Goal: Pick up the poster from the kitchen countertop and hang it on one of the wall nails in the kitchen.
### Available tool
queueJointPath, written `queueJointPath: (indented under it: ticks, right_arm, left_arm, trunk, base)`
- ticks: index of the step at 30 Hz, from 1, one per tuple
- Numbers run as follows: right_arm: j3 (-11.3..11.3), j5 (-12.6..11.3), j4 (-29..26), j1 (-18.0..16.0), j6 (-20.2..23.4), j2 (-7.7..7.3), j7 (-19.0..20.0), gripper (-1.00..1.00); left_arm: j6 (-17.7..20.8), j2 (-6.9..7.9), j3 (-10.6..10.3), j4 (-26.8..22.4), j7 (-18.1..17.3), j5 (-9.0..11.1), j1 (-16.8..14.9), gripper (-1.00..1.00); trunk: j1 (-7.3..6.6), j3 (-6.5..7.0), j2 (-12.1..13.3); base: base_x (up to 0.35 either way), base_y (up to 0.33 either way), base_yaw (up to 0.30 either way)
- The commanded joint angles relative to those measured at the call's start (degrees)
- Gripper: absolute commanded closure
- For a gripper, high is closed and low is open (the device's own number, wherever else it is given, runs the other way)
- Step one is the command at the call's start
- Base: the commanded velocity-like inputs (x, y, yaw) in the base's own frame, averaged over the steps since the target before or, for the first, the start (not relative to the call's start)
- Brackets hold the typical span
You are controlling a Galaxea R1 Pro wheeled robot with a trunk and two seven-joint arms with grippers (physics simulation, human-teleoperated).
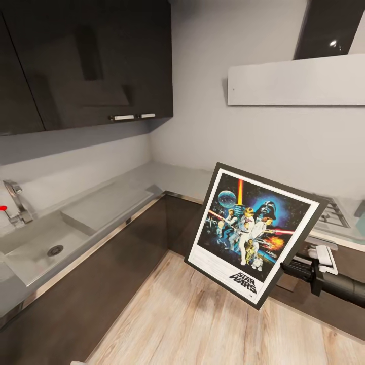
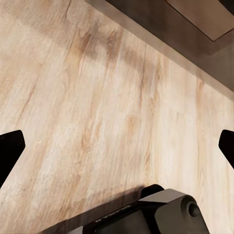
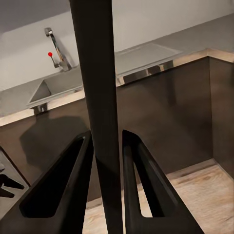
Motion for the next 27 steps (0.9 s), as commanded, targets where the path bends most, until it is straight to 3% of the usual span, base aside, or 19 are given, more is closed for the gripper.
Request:
queueJointPath:
  ticks: [1, 6, 27]
  right_arm:
    - [0.0, -0.1, 0.0, -0.1, 0.8, -0.01, 0.3, 1.0]
    - [0.0, -0.1, 0.0, -0.1, 0.8, -0.04, 0.3, 1.0]
    - [0.0, -0.1, 0.0, 0.0, 0.8, 0.0, 0.3, 1.0]
  left_arm:
    - [-0.3, 0.01, -0.5, 0.0, -0.1, 0.4, -0.1, -1.0]
    - [-0.3, 0.01, -0.5, 0.0, -0.1, 0.4, -0.1, -1.0]
    - [-0.3, 0.01, -0.5, 0.0, -0.1, 0.4, -0.1, -1.0]
  trunk:
    - [-0.19, 0.06, 0.3]
    - [-1.29, 0.96, 2.3]
    - [-1.29, 0.96, 2.3]
  base:
    - [0.0, 0.0, 0.0]
    - [0.0, 0.0, 0.0]
    - [0.0, 0.0, 0.0]
